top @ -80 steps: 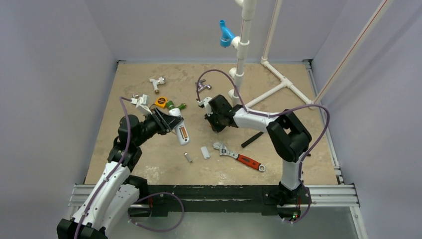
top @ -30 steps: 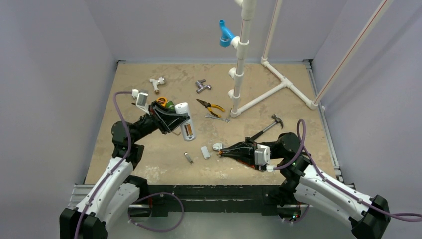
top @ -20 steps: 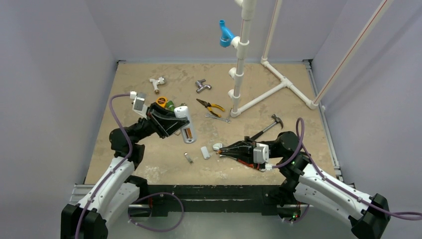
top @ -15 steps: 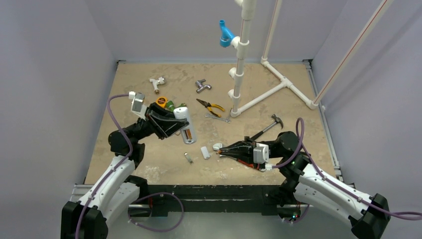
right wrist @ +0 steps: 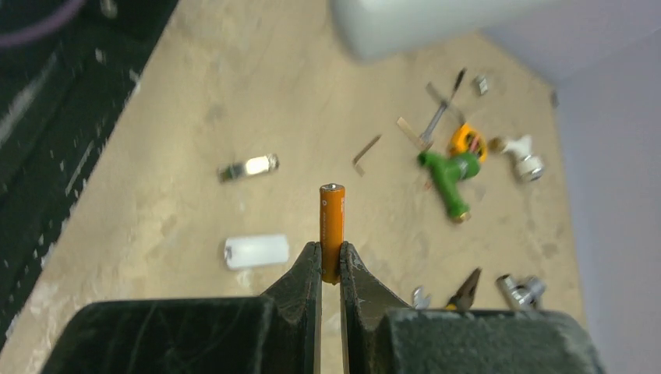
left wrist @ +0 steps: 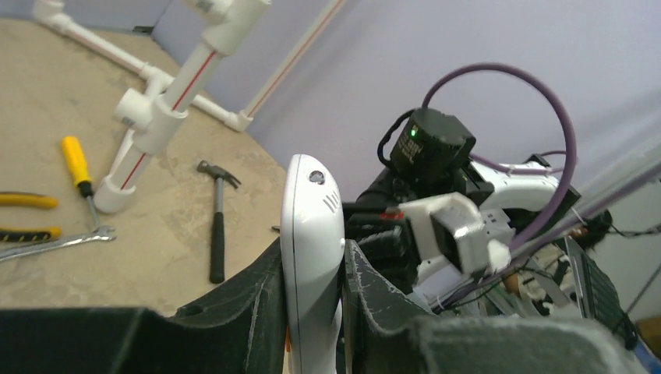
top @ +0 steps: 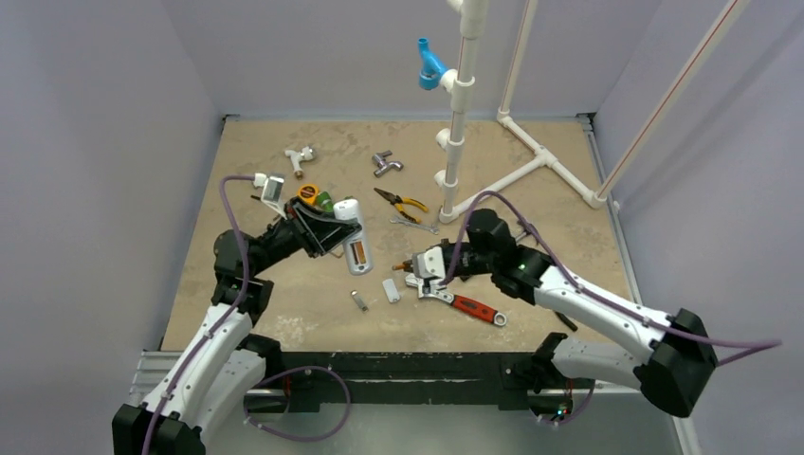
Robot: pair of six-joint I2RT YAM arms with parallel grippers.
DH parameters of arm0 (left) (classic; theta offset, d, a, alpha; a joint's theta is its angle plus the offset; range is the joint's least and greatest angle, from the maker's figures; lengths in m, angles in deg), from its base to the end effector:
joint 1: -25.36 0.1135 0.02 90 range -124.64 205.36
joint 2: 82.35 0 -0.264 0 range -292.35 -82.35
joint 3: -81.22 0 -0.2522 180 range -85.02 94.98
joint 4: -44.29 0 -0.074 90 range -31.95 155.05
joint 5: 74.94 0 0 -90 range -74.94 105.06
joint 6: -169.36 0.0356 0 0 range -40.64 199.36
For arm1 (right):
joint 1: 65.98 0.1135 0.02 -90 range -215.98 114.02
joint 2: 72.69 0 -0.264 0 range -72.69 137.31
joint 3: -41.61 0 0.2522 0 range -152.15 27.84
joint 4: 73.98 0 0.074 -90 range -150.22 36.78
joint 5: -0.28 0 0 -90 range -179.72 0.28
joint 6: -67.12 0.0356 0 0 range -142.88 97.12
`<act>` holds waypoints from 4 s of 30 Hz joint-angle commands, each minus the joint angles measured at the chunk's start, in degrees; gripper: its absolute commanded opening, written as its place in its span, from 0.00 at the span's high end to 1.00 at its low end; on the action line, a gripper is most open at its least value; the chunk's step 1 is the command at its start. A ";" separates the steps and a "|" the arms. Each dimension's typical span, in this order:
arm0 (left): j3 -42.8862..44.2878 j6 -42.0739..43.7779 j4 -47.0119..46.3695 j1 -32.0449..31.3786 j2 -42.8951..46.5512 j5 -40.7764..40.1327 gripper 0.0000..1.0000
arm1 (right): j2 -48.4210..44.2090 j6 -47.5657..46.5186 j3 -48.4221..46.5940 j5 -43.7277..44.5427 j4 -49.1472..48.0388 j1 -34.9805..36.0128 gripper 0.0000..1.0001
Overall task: Load the batteries into the remote control
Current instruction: Adjust the battery at the center of the board.
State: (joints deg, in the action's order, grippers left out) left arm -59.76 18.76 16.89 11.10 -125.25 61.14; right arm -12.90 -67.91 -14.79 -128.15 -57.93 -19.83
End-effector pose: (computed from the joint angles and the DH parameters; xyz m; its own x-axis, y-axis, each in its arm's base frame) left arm 0.1572 -0.0664 0.3155 -0.5167 -0.4922 -0.7006 0.7351 0.1645 -0.6577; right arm 0.1468 0.1848 0.2928 0.5240 -0.2545 -0.8128 -0.8493 -0.0850 -0.5209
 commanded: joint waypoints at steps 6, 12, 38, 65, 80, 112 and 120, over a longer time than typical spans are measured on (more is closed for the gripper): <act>9.16 15.18 35.35 0.46 6.01 -10.07 1.00 | 18.68 -23.43 -9.27 5.48 19.29 2.80 1.00; 10.08 16.37 40.49 0.63 7.81 -12.17 1.00 | 30.61 -27.98 -14.41 6.71 14.08 3.26 1.00; 12.69 20.74 47.30 1.85 11.02 -9.66 1.00 | 54.52 -46.55 -39.28 14.10 38.00 0.58 0.68; 14.79 23.91 54.74 2.13 14.49 -18.27 1.00 | 38.51 67.47 -15.23 25.14 -31.97 -1.95 0.48; 14.78 22.46 54.80 2.13 14.07 -19.15 1.00 | 45.78 95.17 -34.14 51.09 14.31 4.91 0.35; 14.38 21.97 53.92 2.13 13.31 -18.96 1.00 | 43.20 111.76 -34.70 71.29 32.09 5.78 0.36; 14.12 21.66 53.24 2.13 12.76 -18.67 1.00 | 45.49 113.65 -34.42 68.24 35.90 5.77 0.37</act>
State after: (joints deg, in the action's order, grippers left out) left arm -47.37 41.21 73.54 12.87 -112.44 42.26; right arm 33.02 40.50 -49.15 -63.20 -23.75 -12.81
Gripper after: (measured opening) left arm 0.252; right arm 0.641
